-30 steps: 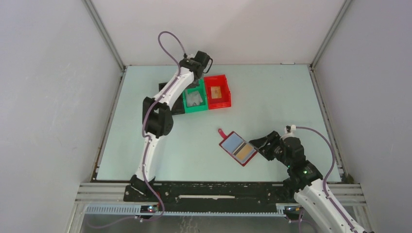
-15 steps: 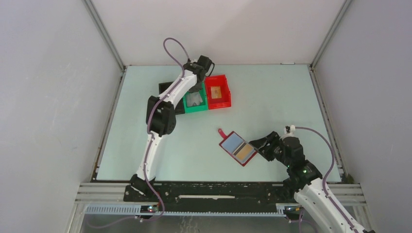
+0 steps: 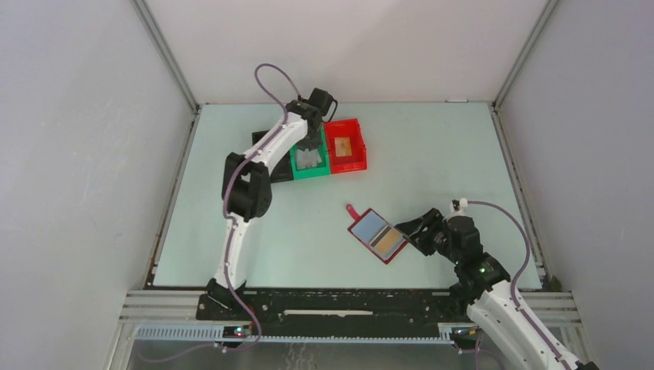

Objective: Take the credit cards out of the card holder
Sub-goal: Place the credit card in the storage box, then remove the credit card from the card holder.

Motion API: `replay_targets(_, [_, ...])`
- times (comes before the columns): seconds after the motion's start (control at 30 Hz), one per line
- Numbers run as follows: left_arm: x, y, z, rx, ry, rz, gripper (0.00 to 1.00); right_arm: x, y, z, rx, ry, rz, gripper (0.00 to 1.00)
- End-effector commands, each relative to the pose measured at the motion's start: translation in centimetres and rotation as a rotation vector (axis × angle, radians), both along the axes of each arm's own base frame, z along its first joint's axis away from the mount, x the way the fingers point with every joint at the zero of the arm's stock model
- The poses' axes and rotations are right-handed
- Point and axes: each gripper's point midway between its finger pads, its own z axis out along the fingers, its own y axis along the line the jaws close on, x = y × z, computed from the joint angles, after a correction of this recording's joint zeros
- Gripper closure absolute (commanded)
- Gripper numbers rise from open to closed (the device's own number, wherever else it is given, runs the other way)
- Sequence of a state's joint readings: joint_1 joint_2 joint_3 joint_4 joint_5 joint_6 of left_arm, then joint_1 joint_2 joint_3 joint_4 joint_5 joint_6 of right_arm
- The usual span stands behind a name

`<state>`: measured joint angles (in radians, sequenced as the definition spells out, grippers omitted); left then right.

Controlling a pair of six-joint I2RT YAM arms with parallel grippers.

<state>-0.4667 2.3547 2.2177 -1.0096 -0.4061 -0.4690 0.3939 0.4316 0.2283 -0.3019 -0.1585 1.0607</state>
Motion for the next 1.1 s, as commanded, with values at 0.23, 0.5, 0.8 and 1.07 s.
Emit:
replay_targets(0.23, [-11.1, -8.5, 8.4, -0.431, -0.068, -0.321, 0.63, 0.6, 1.2, -0.6, -0.039, 0.038, 0.007, 0.42])
replay_targets(0.5, [-21.3, -16.1, 5.1, -0.748, 0.158, -0.573, 0.62, 1.0, 3.0, -1.9, -0.042, 0.081, 0.032, 0.45])
replay_targets(0.8, [-27.0, -21.0, 2.9, -0.918, 0.336, -0.723, 0.61, 0.7, 1.7, -3.3, -0.063, 0.127, -0.039, 0.50])
replay_targets(1.07, [-27.2, -21.4, 0.0, -0.917, 0.396, -0.684, 0.55, 1.2, 1.5, -3.7, -0.041, 0.124, -0.047, 0.58])
